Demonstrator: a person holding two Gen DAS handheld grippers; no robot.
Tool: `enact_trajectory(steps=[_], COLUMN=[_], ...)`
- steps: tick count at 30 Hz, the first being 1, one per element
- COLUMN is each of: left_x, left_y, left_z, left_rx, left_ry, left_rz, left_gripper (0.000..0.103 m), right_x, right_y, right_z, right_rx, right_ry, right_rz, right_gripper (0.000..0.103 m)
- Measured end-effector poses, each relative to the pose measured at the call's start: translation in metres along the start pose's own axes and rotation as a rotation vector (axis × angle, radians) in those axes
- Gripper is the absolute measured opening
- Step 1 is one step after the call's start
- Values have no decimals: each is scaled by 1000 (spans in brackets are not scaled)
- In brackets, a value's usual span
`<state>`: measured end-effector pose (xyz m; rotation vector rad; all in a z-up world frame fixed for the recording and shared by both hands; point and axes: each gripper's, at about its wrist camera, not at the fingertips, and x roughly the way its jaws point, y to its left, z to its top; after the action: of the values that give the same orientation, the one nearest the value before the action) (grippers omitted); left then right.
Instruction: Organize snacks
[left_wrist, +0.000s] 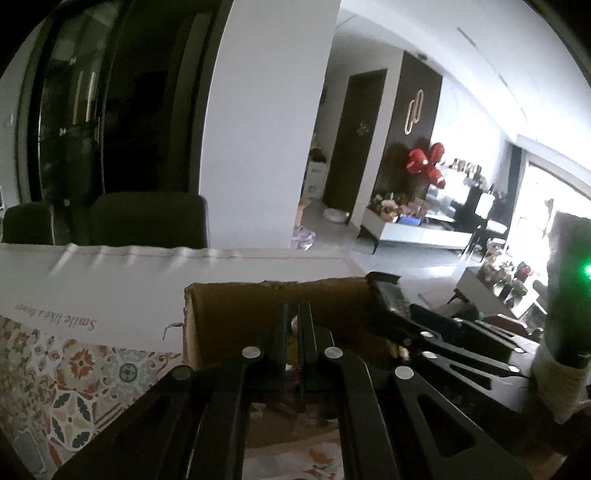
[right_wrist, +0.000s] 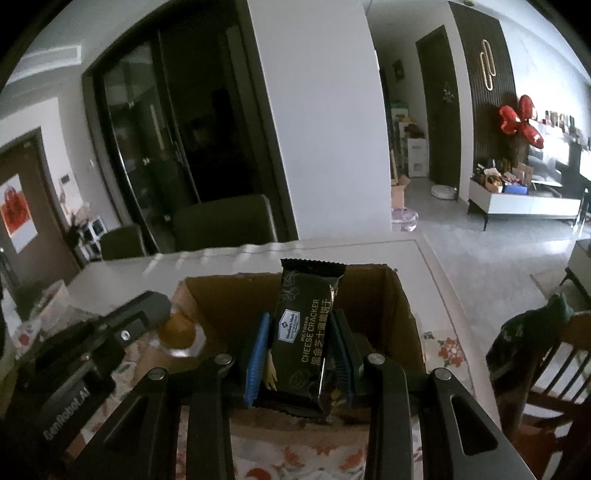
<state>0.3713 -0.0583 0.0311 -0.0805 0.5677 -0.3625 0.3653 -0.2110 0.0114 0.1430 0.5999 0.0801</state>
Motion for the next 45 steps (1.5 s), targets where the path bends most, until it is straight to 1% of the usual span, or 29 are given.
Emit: enact_trajectory(steps=[1,2,4,6,7,9,10,12,14,15,16,17,21,23,26,28,31,35,39,42,45], left_x=[3,6,8,6,5,1,-2,-9,-19,-23,-30,-35,-60,-72,-91,-103,-122,-149,-176,-195,-211], left_y=[1,3,5,4,2,1,0,-3,-5,-5,-6,-7,-12,-13,-18,-21,-26,-34,-40,-45,-50], left_z=[-1,-2,-4,-7,-9,-11,-12,-14,-15,-16,-17,-19,-28,-34,-46,-53,-65,-82,-99,-110,-118], left_rx=[0,0,5,14,20,20,21,34,45,46,40,37,49,46,57,72,91,106,122,129,139], left_ry=[7,11,20,14,14,19,19,10,-3,-5,-10,-16,-34,-41,-49,-60,-80,-98,-126,-145,-160], left_rz=[12,24,43,59,65,70,68,78,83,83,88,92,116,128,154,174,192,203,244,252,257], left_gripper=[14,17,29,31,34,38,41,45,46,51,56,57,63,67,70,78,82,89,97,100,103], right_x=[3,5,9,8,7,5,3,-2,-12,-15,-20,-28,-52,-65,-87,-100,-124,-153,-181,-198,-215], right_y=[-1,-1,-1,0,-1,-1,-3,-3,-4,-3,-3,-3,-1,0,3,5,7,11,14,18,20], right_z=[0,-1,-3,-5,-6,-9,-11,-14,-19,-21,-23,-27,-37,-43,-52,-58,-68,-83,-98,-110,-124], right_rx=[-3,-6,-10,-20,-19,-16,-15,-10,-6,-4,-2,-1,-1,5,-5,-11,-5,-1,2,-18,-20], right_ry=[6,13,23,19,19,20,19,16,12,9,5,-5,-30,-40,-66,-81,-112,-145,-165,-180,-194], right_rz=[-7,-13,-25,-35,-39,-34,-34,-40,-40,-43,-46,-55,-70,-74,-99,-112,-136,-149,-167,-187,-196], right_gripper=[35,38,45,45,45,51,52,52,52,53,58,62,63,70,72,72,80,80,80,84,84])
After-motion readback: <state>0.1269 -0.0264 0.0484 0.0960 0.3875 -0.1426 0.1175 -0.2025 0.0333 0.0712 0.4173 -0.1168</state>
